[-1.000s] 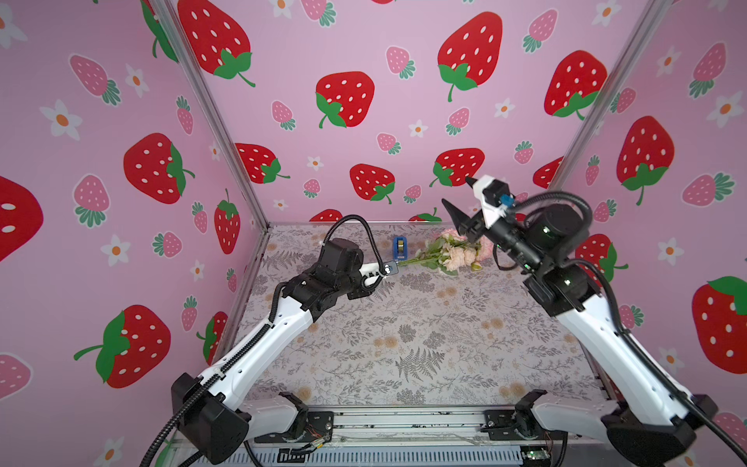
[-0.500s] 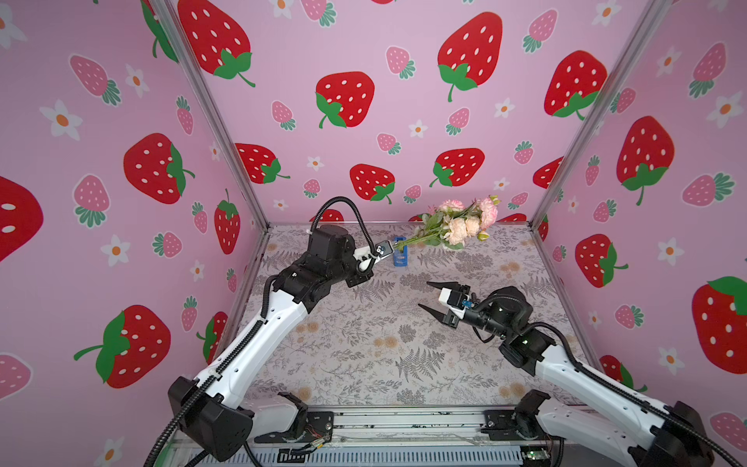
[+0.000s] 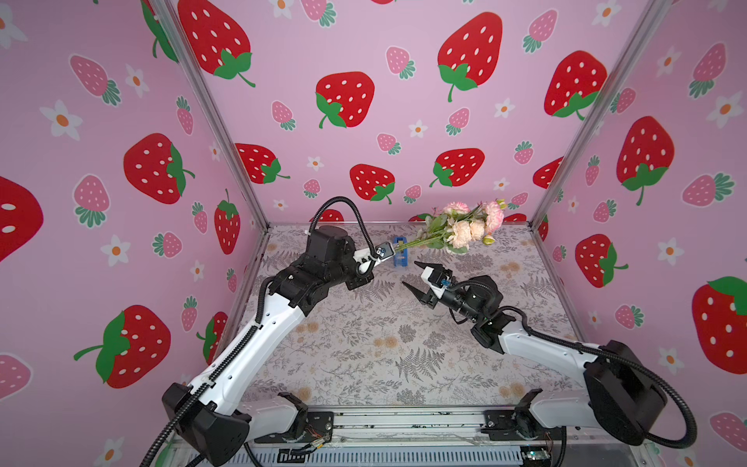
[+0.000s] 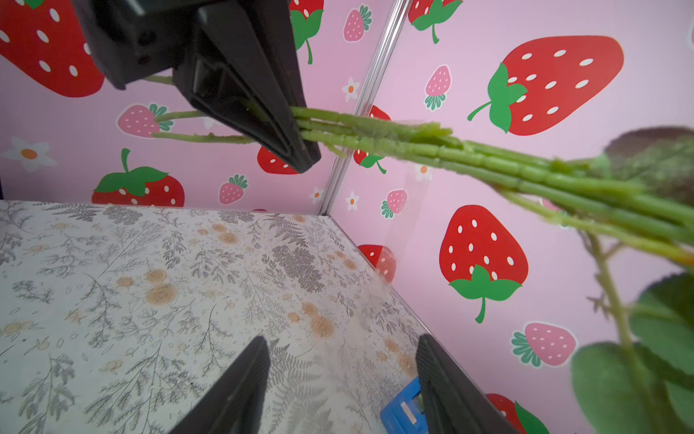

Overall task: Wrap bouquets with tape
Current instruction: Wrap the tape around the bouquet.

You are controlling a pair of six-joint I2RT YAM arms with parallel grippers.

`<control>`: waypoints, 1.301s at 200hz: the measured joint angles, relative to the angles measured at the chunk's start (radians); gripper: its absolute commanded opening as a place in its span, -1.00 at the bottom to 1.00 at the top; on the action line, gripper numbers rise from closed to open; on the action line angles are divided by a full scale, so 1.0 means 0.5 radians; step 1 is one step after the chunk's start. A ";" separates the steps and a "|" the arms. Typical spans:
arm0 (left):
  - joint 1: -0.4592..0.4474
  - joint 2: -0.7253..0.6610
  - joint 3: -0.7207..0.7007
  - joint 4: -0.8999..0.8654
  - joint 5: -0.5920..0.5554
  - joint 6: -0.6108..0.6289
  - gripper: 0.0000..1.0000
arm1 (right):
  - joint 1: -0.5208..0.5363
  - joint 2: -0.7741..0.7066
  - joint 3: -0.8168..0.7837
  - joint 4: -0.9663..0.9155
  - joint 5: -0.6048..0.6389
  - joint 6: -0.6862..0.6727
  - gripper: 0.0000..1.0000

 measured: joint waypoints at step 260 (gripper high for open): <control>0.015 0.031 0.089 -0.015 -0.014 0.045 -1.00 | 0.031 0.373 0.065 0.269 -0.182 0.134 -1.00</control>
